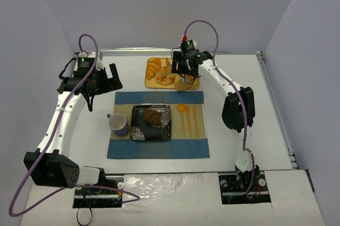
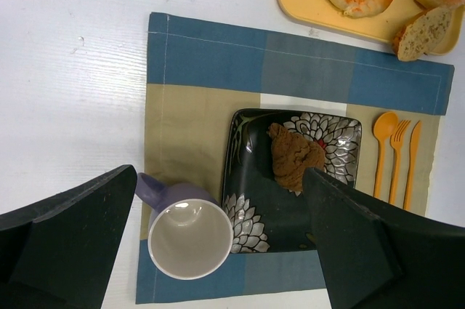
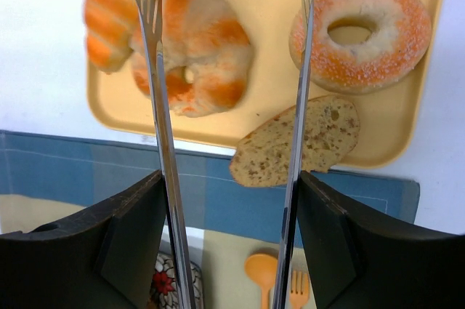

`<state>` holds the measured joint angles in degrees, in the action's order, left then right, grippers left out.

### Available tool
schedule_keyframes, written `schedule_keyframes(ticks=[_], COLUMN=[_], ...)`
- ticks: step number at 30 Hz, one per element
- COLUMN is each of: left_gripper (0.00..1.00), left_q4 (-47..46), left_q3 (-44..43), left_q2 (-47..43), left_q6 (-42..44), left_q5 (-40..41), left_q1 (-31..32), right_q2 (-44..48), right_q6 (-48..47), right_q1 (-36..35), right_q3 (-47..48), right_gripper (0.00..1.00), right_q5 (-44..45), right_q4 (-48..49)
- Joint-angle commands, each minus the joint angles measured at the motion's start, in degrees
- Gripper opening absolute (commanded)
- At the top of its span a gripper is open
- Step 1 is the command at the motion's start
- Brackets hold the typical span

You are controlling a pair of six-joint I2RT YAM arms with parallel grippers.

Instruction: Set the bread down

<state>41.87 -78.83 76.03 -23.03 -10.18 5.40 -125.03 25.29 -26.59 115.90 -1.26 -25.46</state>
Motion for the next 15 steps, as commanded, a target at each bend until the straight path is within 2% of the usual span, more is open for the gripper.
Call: schedule_keyframes(ticks=[1, 8, 15], left_gripper=[0.97, 0.97, 0.97], left_q4=[-2.2, -2.8, -3.3], left_q3=[-0.9, 0.1, 1.4], left_q2=[-0.8, -1.1, -1.6], left_q6=[-0.1, -0.3, -0.8], left_q5=[-0.8, -1.5, -1.9], left_q1=[-0.7, -1.0, -1.0], right_q2=[0.6, 3.5, 6.5], right_q6=[1.2, 1.7, 1.4], right_q1=[1.9, 3.9, 4.0], right_q3=[0.2, -6.2, -7.7], right_gripper=[0.64, 0.64, 0.63], right_q5=[0.1, 3.1, 3.1], right_q4=[1.4, 1.4, 1.5])
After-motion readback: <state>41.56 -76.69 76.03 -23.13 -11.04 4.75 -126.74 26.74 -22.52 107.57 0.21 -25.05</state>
